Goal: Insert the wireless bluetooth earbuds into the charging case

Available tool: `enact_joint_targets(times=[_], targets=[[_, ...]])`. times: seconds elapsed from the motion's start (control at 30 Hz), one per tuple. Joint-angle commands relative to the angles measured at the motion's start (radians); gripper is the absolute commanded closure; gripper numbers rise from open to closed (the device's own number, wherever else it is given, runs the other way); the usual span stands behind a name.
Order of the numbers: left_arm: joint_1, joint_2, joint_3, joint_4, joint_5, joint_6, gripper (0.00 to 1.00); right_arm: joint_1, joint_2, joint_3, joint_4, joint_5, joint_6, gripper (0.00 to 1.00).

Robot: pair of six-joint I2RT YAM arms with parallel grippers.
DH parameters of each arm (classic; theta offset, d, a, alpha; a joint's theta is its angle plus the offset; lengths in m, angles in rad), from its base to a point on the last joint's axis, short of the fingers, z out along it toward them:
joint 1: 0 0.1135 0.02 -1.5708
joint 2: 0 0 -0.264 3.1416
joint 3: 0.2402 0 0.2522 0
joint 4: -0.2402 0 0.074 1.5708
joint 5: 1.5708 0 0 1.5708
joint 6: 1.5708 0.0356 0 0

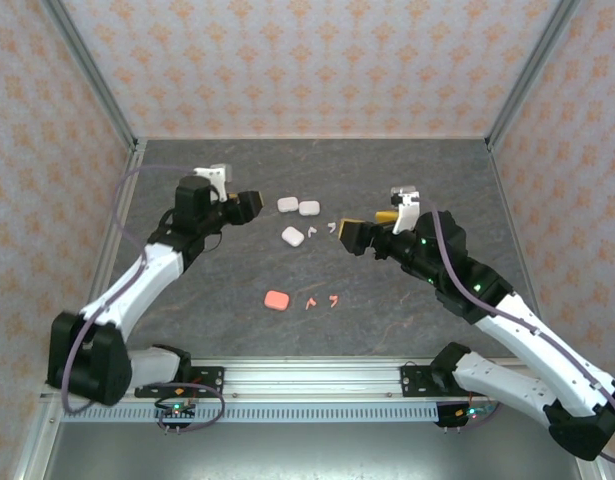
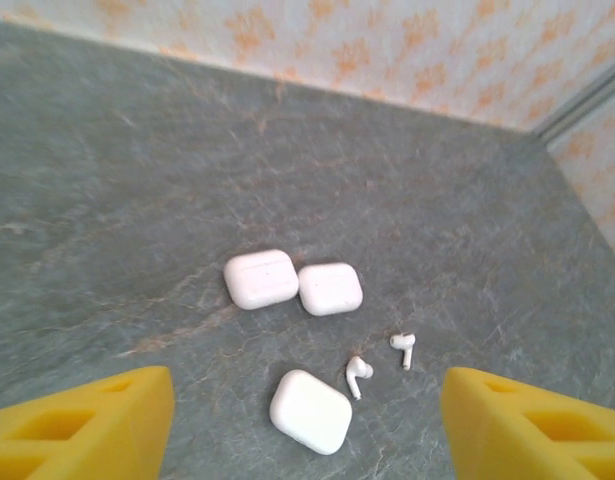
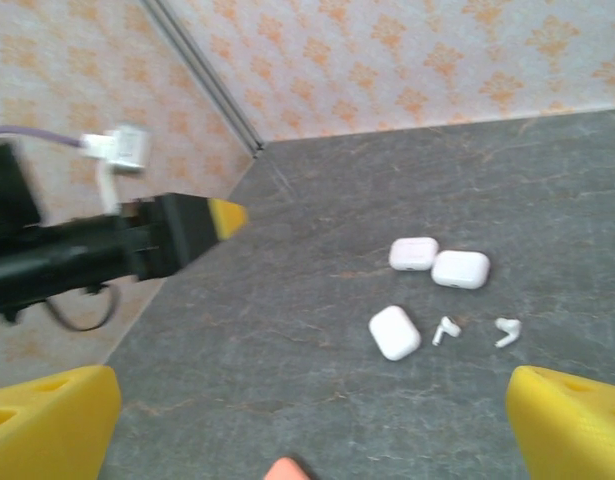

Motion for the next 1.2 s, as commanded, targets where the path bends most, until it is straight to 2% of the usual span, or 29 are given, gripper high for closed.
enact_joint_targets(times=[0.0, 0.2, 0.43, 0.63, 0.83, 1.17], targets=[[0.005, -0.167, -0.078, 0.025, -0.110, 0.002, 0.24, -0.002, 0.043, 0.034, -0.045, 0.051, -0.046, 0.01], [0.006, -0.404, -0.158, -0.061, -0.134, -0.017, 0.11, -0.003, 0.163, 0.082, -0.072, 0.064, -0.074, 0.01], [0.006, -0.528, -0.205, -0.085, -0.037, -0.057, 0.01, -0.003, 0.304, 0.121, -0.081, 0.019, -0.101, 0.01], [0.006, -0.554, -0.215, -0.093, -0.004, -0.062, 0.00, -0.001, 0.486, 0.196, -0.129, 0.017, -0.145, 0.01], [0.005, -0.565, -0.215, -0.119, 0.004, -0.051, 0.00, 0.015, 0.714, 0.342, -0.195, 0.002, -0.215, 0.01], [0.005, -0.597, -0.226, -0.134, 0.005, -0.039, 0.00, 0.057, 1.104, 0.655, -0.350, 0.045, -0.314, 0.13]])
